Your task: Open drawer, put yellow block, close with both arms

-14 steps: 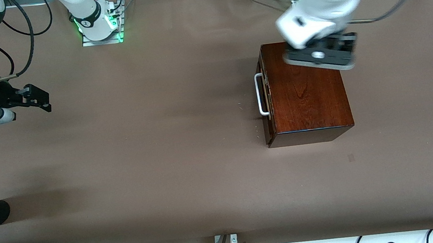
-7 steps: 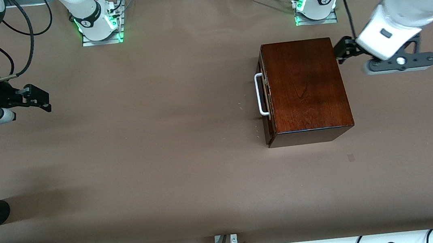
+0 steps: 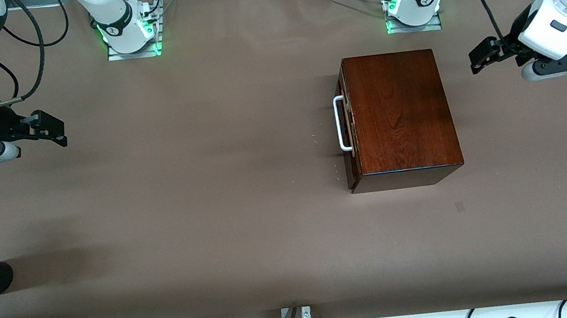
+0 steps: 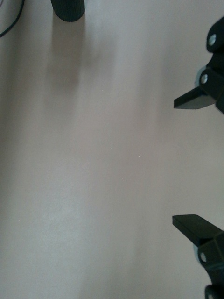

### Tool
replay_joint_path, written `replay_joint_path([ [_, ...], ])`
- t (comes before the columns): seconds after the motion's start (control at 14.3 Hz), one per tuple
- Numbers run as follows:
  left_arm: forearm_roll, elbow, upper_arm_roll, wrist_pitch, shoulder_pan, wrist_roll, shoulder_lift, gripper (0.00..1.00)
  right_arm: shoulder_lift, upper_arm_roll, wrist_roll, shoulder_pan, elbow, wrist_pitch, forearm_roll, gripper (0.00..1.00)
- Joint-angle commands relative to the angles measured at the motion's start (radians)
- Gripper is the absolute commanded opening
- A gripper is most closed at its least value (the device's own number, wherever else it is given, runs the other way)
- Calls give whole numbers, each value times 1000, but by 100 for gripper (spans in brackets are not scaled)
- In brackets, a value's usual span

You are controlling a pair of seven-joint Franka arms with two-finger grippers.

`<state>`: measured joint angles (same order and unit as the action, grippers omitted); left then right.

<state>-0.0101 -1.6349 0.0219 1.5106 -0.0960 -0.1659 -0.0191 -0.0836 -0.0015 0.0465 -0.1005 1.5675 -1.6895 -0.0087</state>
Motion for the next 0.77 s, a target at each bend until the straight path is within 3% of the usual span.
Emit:
replay_joint_path([
  [0.0,-28,-39,-26,37,-1,95,-30,100,-5,-2,-7,-4,-20,10,-13,100],
  [0.7,-16,-25,-23,43,1,140,-28,100,-5,0,-7,-5,-20,8,-13,100],
])
